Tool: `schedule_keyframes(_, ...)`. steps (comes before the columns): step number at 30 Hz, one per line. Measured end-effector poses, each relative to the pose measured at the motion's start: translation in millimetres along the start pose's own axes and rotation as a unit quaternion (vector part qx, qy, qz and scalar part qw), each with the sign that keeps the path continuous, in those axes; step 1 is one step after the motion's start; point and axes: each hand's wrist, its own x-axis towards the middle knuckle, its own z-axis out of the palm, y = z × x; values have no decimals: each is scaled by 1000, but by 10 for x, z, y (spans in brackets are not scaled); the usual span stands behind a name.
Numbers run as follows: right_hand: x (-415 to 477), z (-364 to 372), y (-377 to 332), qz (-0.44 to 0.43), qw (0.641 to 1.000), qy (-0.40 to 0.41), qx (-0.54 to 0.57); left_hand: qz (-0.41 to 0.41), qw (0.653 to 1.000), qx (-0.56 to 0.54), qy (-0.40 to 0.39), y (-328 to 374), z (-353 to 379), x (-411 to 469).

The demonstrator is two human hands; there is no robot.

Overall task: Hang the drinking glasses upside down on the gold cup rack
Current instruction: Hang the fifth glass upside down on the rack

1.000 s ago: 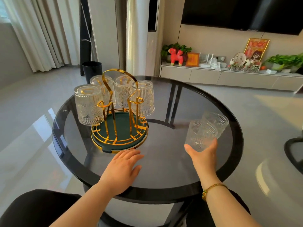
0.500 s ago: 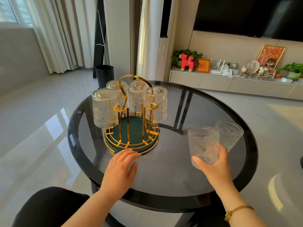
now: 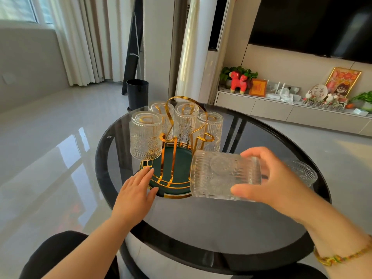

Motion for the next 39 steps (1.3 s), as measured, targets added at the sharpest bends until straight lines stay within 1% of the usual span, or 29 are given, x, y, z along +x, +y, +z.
schedule_keyframes(2, 58, -18, -182, -21, 999, -13, 22, 13, 1000, 2, 4, -27, 1, -4)
schedule_keyframes(5, 186, -47, -445, -62, 998, -8, 25, 29, 1000, 0, 11, -55, -6, -2)
schedule_keyframes(10, 445, -14, -805, -127, 990, 30, -57, 35, 999, -11, 16, -67, 2, -16)
schedule_keyframes(13, 618, 24, -938, -150, 984, 25, -95, 36, 999, -10, 16, -73, 13, -17)
schedule_keyframes(18, 882, 174, -1013, -150, 972, -9, -179, 27, 999, -13, 25, -87, 31, -3)
schedule_keyframes(22, 1025, 307, -995, -144, 963, -45, -223, 21, 999, -18, 27, -103, 48, -2)
schedule_keyframes(26, 1098, 445, -940, -138, 956, -75, -247, 18, 999, -22, 31, -117, 68, 15)
schedule_keyframes(39, 1191, 737, -752, -98, 948, -131, -272, 14, 999, -25, 40, -157, 128, 35)
